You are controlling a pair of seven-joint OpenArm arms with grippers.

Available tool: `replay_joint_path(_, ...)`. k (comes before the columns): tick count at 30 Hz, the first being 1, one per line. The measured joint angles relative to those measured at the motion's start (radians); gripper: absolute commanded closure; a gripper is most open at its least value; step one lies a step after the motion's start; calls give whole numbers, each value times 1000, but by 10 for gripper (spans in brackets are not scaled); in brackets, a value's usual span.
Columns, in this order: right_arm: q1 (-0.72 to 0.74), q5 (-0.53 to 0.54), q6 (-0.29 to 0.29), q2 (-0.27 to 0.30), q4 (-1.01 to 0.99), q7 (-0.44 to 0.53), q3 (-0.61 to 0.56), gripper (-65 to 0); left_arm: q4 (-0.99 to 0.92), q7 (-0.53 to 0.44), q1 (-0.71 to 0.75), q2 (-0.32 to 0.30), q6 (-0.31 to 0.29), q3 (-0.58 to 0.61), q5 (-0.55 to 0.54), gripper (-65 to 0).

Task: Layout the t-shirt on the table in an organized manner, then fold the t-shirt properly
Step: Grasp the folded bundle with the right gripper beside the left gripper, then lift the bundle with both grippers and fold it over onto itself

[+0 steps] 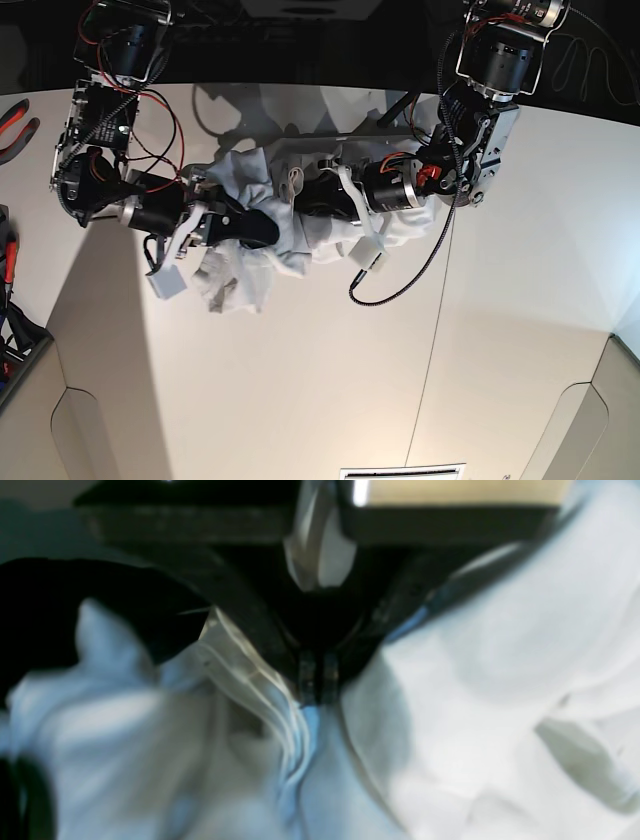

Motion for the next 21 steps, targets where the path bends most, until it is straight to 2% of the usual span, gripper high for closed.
replay_joint_path(5,3,-198,-45,-27,1,97,-140,0,0,2,-1,0,0,0,-5,0)
replay_joint_path(8,5,-299,-87,-31,5,152,-215,0,7,49,-8,-3,-3,-5,-67,0)
replay_joint_path(11,11,-446,-166,-34,9,224,-275,0,64,276,-9,-4,26,-57,-208,0)
replay_joint_path(14,11,-577,-205,-39,9,285,-294,0,171,470,12,-14,29,-140,-366,0)
replay_joint_path(17,11,-593,-205,-39,8,286,-295,0,277,496,2,-25,15,-214,-469,0)
replay_joint_path(21,11,-590,-204,-39,6,286,-297,0,358,529,-4,-114,13,-287,-485,0)
